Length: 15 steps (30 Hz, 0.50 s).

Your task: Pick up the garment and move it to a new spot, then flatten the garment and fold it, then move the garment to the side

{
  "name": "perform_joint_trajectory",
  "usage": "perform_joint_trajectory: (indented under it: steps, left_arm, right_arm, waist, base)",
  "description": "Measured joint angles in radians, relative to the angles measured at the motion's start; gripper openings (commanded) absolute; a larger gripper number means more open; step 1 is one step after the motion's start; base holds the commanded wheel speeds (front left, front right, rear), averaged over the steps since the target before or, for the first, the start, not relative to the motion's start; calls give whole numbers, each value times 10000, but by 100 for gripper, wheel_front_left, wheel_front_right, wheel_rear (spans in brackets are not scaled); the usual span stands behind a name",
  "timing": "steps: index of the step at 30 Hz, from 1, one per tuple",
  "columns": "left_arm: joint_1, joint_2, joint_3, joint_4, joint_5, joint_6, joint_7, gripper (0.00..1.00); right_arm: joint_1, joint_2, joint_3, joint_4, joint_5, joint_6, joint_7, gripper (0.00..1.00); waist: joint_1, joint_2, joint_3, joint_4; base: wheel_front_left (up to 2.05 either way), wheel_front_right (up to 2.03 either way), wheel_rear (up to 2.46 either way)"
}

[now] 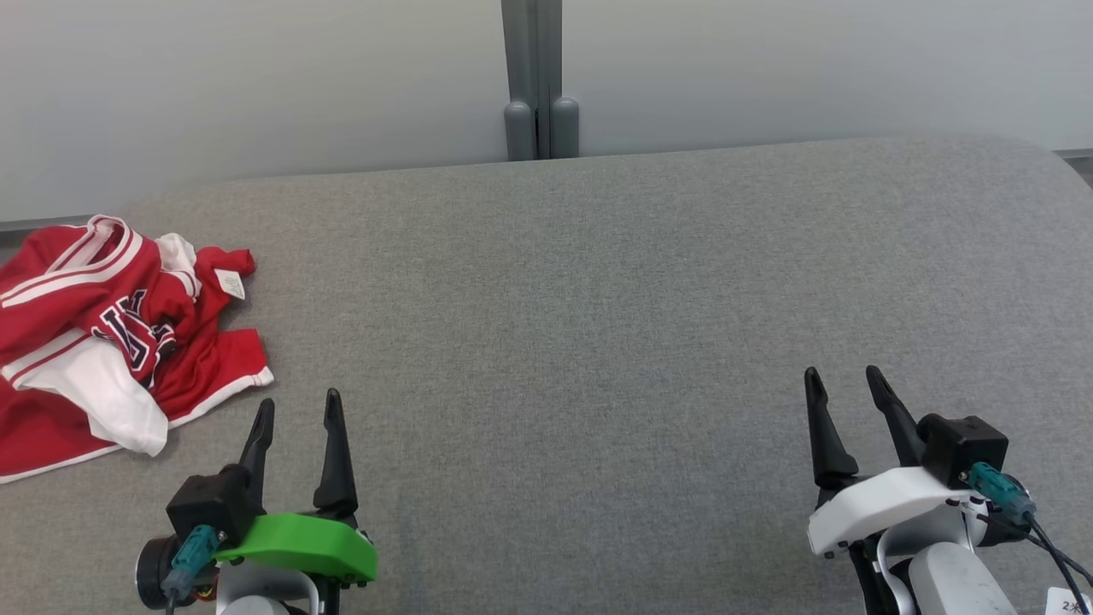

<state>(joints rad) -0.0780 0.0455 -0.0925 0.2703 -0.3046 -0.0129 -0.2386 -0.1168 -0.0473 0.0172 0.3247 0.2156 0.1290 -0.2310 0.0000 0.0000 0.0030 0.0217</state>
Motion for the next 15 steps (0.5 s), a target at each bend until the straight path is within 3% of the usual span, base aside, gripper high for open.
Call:
perform_joint_trajectory:
  steps: [15]
  left_arm:
    - [-18, 8, -105, 105, 541, 121, -242, 100]
  right_arm:
    - [-14, -6, 38, 0, -968, 2, -219, 100]
  waist:
    - [0, 0, 80, 48]
  base:
    - [0, 0, 0]
